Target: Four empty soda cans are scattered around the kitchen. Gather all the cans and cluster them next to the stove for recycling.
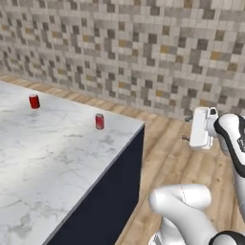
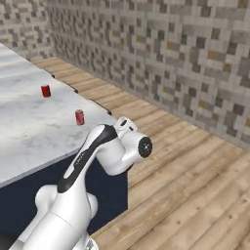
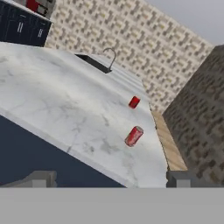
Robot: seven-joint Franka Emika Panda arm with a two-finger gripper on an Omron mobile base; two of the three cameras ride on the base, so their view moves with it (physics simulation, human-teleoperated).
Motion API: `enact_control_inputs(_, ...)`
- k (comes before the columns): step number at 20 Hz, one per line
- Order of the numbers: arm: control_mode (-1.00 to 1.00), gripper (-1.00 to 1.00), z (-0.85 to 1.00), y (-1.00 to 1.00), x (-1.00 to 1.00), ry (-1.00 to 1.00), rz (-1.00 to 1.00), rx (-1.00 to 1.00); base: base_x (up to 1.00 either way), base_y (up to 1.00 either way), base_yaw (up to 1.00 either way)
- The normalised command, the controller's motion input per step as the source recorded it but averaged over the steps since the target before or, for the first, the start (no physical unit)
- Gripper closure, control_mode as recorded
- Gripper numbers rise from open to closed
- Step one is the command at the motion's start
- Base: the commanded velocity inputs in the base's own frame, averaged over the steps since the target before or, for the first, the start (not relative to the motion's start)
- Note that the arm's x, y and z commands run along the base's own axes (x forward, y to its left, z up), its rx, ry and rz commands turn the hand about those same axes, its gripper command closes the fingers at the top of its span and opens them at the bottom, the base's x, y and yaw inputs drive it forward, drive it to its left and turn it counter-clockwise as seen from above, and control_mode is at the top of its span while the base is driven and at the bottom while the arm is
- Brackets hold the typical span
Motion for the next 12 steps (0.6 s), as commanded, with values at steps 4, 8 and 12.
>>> enact_control_inputs(4,1.00,-1.00,0.00,0.00,0.00,0.00,0.00,0.00,0.44,-0.03,0.40)
enact_control_inputs(8,1.00,-1.00,0.00,0.00,0.00,0.00,0.00,0.00,0.53,-0.14,0.38)
enact_control_inputs(12,1.00,-1.00,0.00,0.00,0.00,0.00,0.00,0.00,0.58,-0.16,0.38)
